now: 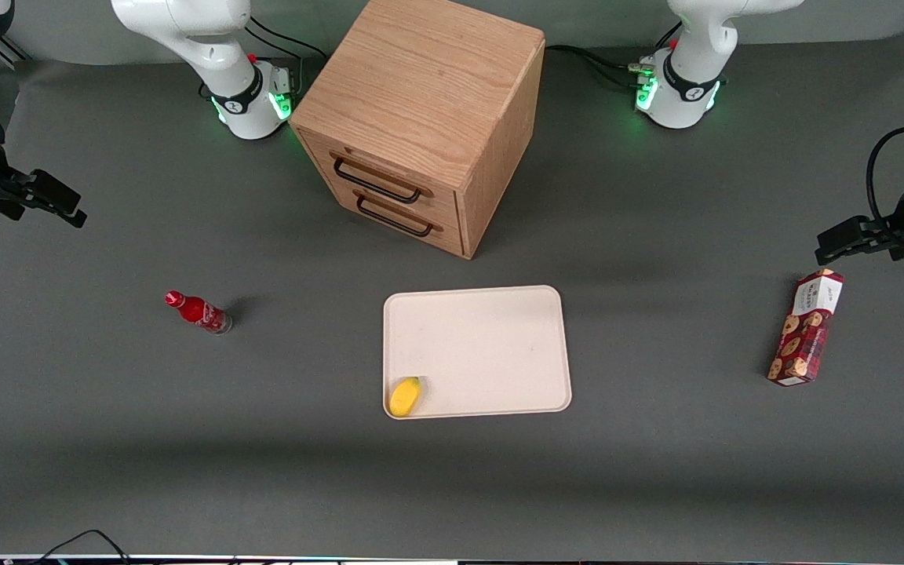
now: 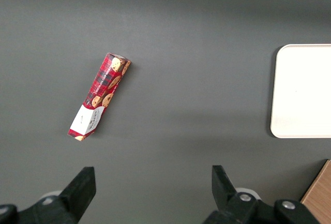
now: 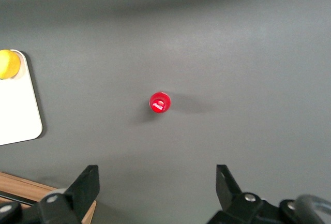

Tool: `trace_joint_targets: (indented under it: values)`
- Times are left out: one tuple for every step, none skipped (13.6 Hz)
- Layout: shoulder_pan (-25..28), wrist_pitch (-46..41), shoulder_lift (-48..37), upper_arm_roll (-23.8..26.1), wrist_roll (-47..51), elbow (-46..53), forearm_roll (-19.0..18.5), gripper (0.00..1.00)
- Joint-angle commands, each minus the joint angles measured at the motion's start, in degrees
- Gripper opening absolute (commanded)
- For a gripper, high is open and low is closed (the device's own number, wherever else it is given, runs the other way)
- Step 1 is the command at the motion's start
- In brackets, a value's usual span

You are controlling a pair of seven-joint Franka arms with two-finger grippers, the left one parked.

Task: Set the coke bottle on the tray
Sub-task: 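Move the right gripper down toward the red Coca-Cola bottle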

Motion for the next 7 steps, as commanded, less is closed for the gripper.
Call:
trace_joint_targets:
  values:
    - [1.00,-0.35,0.78,-1.08,-1.29,0.72,1.37,1.00]
    - [1.09,-0.35,1.04,-0.99,-1.29,0.72,1.37,1.00]
    - [1.09,-0.35,1.65,-0.99,-1.29,0.72,1.37,1.00]
    - [1.70,-0.35,2.35,-0.99,-1.38,0.89,1.28,1.00]
    - [2.22,-0.26,4.36,-1.08,-0.95,1.77,1.28,1.00]
    - [2.40,0.00,7.08,-1.08,-1.29,2.73,1.19,1.00]
    - [2.58,0.88,10.07,-1.08,-1.47,3.44,1.37,1.00]
